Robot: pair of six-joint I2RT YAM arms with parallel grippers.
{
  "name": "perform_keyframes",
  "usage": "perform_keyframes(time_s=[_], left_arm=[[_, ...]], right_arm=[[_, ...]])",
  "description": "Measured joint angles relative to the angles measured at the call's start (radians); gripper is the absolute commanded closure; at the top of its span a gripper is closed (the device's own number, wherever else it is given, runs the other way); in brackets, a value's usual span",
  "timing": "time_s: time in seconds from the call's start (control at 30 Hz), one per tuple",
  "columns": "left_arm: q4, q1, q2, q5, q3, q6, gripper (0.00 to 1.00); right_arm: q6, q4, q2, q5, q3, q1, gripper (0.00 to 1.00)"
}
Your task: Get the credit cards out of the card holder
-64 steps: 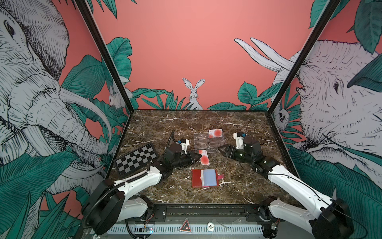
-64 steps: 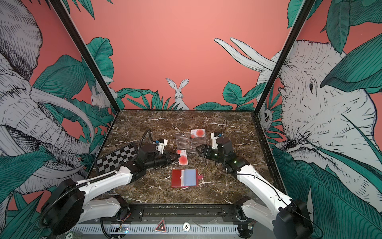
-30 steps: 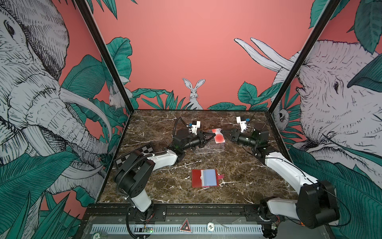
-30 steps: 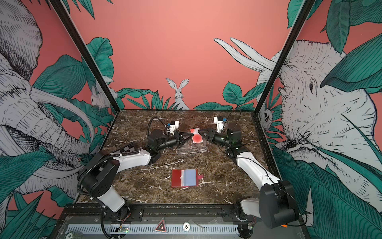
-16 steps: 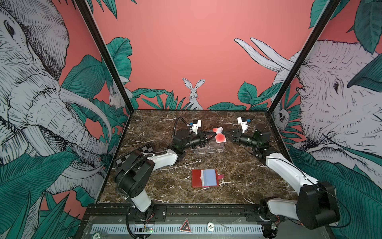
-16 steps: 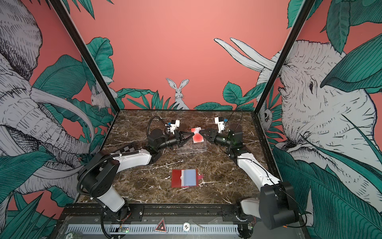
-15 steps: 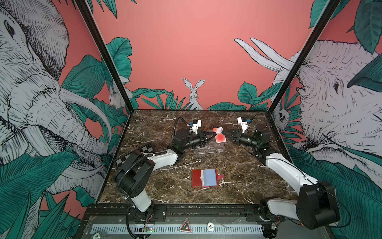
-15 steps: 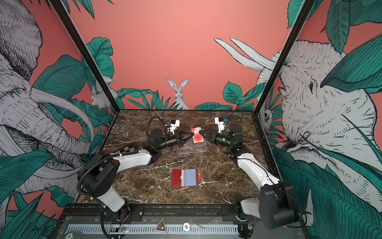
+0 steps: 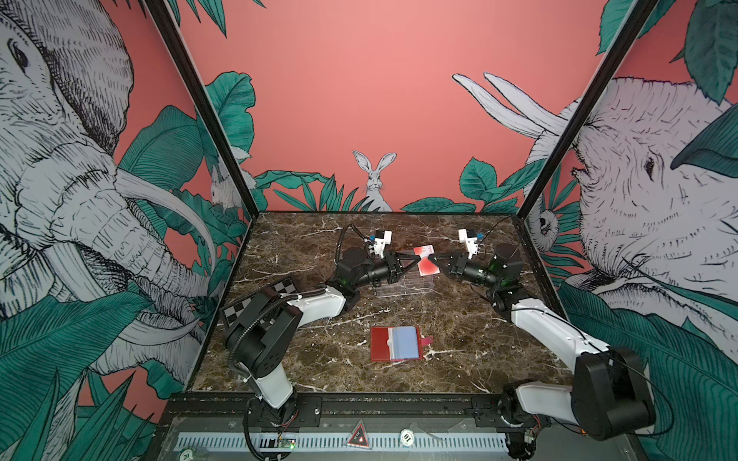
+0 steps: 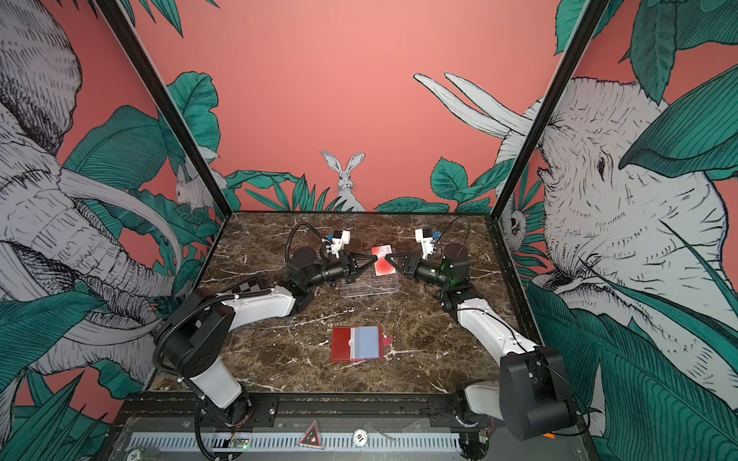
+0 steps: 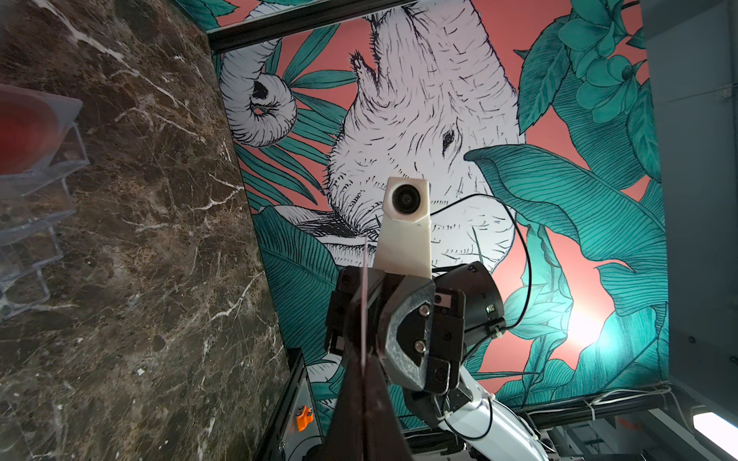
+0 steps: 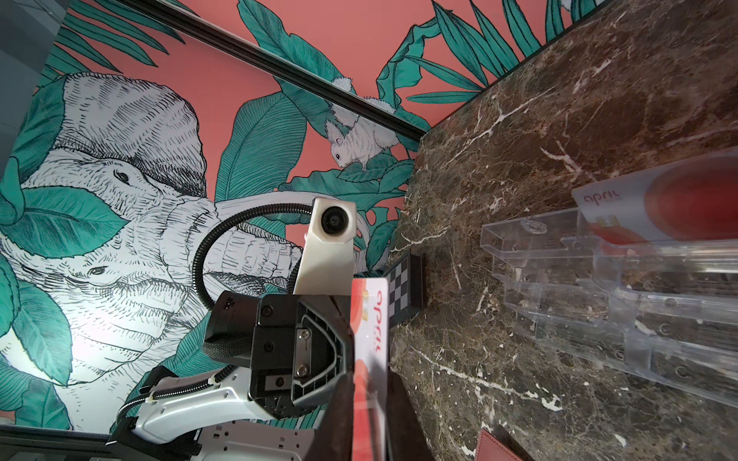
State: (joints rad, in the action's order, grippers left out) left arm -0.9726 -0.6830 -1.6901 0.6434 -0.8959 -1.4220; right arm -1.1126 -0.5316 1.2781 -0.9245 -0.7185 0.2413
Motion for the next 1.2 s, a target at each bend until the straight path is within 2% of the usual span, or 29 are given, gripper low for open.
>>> perform_keyframes(time_s=[0.17,0.2,0.3,0.33,0.4,0.53,0.67,0.8,1.03,1.2], left_arm=[[-0.014,-0.003,-0.018,0.003,-0.007,0.000,0.98],[-0.016,-0.003,-0.020,0.003,-0.007,0.000,0.90],[-0.011,-0.001,-0.021,0.005,-0.007,0.010,0.54],[-0.002,0.005,-0.021,0.005,-0.006,0.015,0.45],[0.022,0.015,-0.017,0.007,-0.003,0.035,0.32],[0.105,0.066,0.022,0.003,0.024,0.096,0.16],[0.238,0.117,0.103,-0.014,0.032,0.187,0.14],[0.431,0.149,0.215,-0.046,0.019,0.349,0.13],[0.798,0.182,0.409,-0.182,-0.053,0.674,0.01],[0.955,0.187,0.548,-0.303,-0.072,0.878,0.01]], right_arm=[[-0.011,-0.011,0.000,0.000,0.005,0.000,1.00],[-0.010,-0.010,0.000,0.001,0.005,0.000,1.00],[0.000,-0.005,-0.005,-0.003,0.005,0.000,1.00],[0.006,0.003,-0.010,-0.005,0.005,0.000,1.00],[0.024,0.025,-0.020,-0.009,0.005,0.000,1.00],[0.070,0.081,-0.046,-0.011,0.004,0.000,1.00],[0.148,0.183,-0.069,-0.010,-0.022,0.000,1.00],[0.285,0.351,-0.075,0.005,-0.099,0.000,1.00],[0.597,0.686,-0.064,0.130,-0.279,0.000,1.00],[0.831,0.810,-0.004,0.219,-0.366,-0.004,1.00]])
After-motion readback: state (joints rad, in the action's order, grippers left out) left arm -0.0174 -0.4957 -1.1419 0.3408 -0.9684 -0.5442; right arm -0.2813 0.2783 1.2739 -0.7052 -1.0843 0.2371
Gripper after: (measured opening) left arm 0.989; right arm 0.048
